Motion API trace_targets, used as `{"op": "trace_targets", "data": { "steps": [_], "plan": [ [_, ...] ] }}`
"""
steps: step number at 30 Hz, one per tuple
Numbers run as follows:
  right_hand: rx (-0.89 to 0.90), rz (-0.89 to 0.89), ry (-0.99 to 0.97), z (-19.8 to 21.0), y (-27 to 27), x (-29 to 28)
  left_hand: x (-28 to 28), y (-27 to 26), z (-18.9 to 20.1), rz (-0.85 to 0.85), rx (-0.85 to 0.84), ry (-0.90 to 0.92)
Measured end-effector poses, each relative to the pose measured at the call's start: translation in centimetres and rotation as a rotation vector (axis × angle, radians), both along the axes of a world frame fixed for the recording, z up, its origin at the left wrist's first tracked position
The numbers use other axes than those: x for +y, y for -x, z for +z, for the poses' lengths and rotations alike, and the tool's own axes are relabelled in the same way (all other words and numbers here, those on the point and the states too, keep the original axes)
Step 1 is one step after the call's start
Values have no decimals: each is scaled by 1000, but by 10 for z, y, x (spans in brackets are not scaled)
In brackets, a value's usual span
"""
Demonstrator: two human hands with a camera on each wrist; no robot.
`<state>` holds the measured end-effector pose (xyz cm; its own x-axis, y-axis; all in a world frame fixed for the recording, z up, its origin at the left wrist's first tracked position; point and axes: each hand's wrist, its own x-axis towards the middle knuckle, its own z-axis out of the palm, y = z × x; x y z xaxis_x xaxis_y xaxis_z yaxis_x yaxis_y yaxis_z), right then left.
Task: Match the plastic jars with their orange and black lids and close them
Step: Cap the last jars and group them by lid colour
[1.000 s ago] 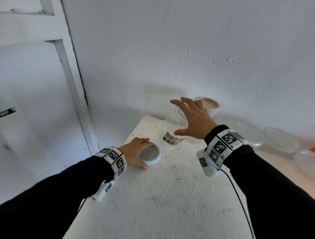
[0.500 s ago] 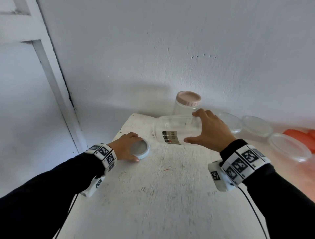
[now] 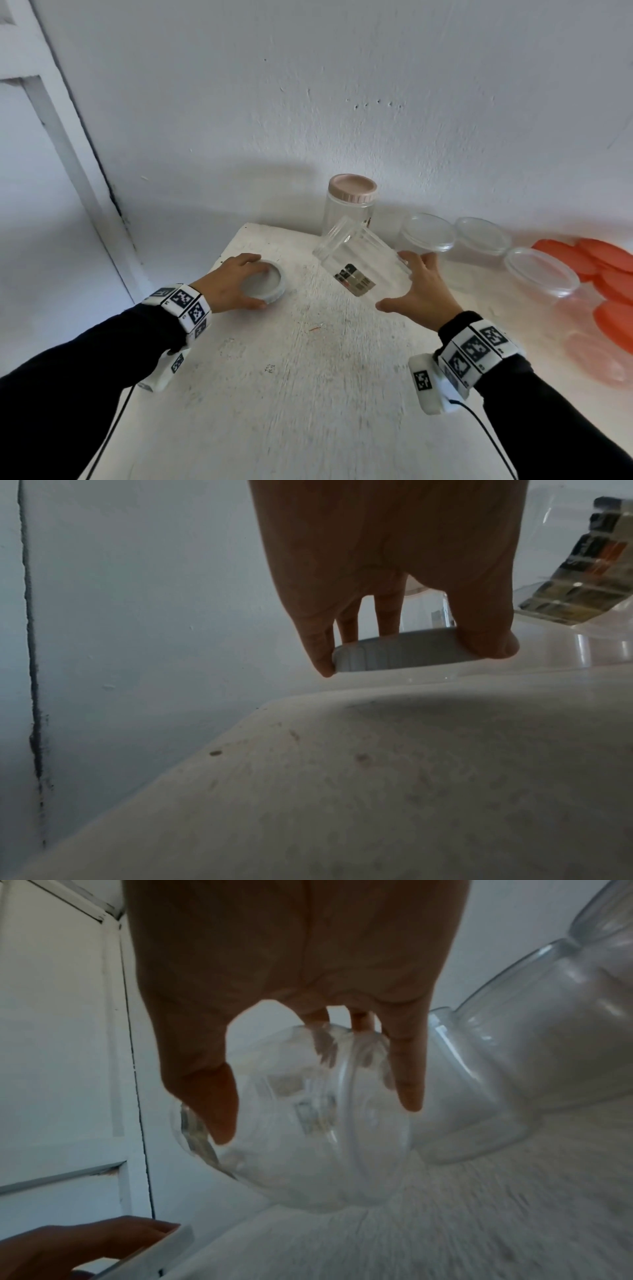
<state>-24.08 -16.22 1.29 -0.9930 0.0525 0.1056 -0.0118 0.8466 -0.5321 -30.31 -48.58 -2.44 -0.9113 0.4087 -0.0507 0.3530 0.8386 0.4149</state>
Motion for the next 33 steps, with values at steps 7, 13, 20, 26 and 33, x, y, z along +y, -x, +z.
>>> {"op": "trace_targets", "data": {
  "steps": [7,13,20,26,33],
  "plan": [
    [-20,7,31,-10,-3,3,2,-1,0,-25,7,-35],
    [-61,4,199,-18,-6,7,4,-5,6,4,58,-122],
    [-135,0,361,-25,-12,19,17,-12,31,7,143,-263],
    [-116,32,469,-26,-21,27,38,-12,55,-20,196,-349],
    [-6,-51,477,-19,-23,29,87,-20,79,-131,237,-457]
  ]
}}
